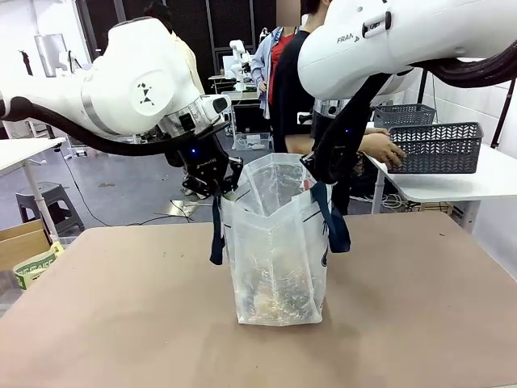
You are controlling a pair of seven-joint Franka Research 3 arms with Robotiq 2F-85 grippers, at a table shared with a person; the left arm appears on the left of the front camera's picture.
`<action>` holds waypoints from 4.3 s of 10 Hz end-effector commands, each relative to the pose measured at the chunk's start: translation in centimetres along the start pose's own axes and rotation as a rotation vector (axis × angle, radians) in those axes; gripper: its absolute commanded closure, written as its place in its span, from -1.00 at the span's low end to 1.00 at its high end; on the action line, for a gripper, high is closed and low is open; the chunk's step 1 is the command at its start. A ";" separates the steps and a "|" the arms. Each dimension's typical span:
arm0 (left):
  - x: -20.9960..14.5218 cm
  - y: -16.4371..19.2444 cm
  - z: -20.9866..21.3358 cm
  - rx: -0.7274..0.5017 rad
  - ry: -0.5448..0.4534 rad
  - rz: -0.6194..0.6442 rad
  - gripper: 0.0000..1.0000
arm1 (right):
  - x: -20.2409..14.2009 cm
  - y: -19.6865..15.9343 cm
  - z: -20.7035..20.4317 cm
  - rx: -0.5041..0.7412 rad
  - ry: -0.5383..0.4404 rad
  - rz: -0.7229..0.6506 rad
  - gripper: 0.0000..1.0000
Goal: Transfer purchased items from the store into the shopping bag.
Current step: Move the Reusable shopping bag to the right side of the table.
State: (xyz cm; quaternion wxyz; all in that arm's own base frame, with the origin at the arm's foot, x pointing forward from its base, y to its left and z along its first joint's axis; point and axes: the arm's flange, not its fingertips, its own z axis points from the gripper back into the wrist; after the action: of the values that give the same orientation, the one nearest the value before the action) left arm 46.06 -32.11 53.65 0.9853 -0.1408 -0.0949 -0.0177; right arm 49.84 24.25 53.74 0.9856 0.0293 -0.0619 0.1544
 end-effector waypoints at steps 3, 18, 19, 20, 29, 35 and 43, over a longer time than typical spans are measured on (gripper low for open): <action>0.0 0.0 0.0 0.000 0.000 0.000 1.00 | 0.0 0.0 0.0 0.000 0.000 0.000 1.00; 0.5 -5.3 -1.6 -0.049 0.011 -0.269 1.00 | 3.4 3.6 -2.5 0.193 -0.005 -0.344 1.00; 0.9 -5.7 -1.8 -0.061 0.004 -0.280 1.00 | 3.7 4.1 -2.6 0.202 -0.011 -0.338 1.00; 1.0 -6.0 -1.7 -0.070 0.001 -0.286 1.00 | 3.9 4.4 -2.5 0.209 -0.015 -0.336 1.00; 0.7 -6.1 -1.4 -0.095 -0.049 -0.308 1.00 | 4.6 5.2 -2.7 0.206 -0.018 -0.322 1.00; 0.4 -5.4 -1.1 -0.183 -0.062 -0.316 0.45 | 4.9 5.5 -2.6 0.261 -0.032 -0.342 1.00; -0.3 -4.8 0.0 -0.279 -0.092 -0.321 -1.00 | 4.9 3.9 -2.9 0.406 -0.019 -0.383 1.00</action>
State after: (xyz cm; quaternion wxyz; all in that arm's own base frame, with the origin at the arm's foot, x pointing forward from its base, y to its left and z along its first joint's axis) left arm 46.07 -37.61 55.29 0.9421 -0.2452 -0.1556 -0.1679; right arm 53.54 30.01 51.93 0.9778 0.2059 -0.0244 -0.0288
